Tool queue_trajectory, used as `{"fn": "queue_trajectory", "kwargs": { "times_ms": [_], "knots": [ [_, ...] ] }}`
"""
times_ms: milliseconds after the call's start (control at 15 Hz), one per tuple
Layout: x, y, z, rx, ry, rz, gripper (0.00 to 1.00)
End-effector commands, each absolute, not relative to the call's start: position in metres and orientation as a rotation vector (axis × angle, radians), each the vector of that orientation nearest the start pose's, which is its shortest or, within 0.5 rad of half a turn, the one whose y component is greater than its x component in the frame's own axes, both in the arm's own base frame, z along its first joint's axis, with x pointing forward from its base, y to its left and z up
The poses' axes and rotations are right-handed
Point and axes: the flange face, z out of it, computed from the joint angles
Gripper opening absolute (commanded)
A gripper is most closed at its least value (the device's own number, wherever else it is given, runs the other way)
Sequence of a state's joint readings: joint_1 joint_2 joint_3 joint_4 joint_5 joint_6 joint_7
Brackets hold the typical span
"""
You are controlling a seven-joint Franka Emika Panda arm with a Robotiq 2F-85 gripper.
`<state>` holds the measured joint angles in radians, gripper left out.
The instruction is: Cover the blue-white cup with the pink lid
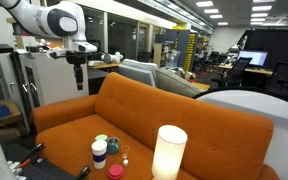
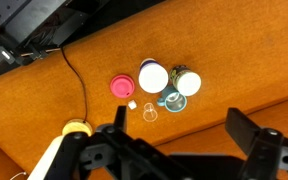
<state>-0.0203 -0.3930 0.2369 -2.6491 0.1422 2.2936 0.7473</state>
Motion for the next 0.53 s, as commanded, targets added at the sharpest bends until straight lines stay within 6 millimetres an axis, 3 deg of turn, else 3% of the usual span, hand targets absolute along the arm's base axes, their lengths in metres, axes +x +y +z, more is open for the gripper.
{"fn": "queue_trajectory", "kwargs": {
  "times_ms": [0,333,467],
  "knots": [
    [0.3882,0.085,0.37,-2.95,0.988,-0.031,1.0],
    [0.3878,0.0867,0.3718,-2.946,0.998,-0.039,1.0],
    [0.3962,0.0799,0.3626,-2.901,1.153,0.01,1.0]
  ]
}}
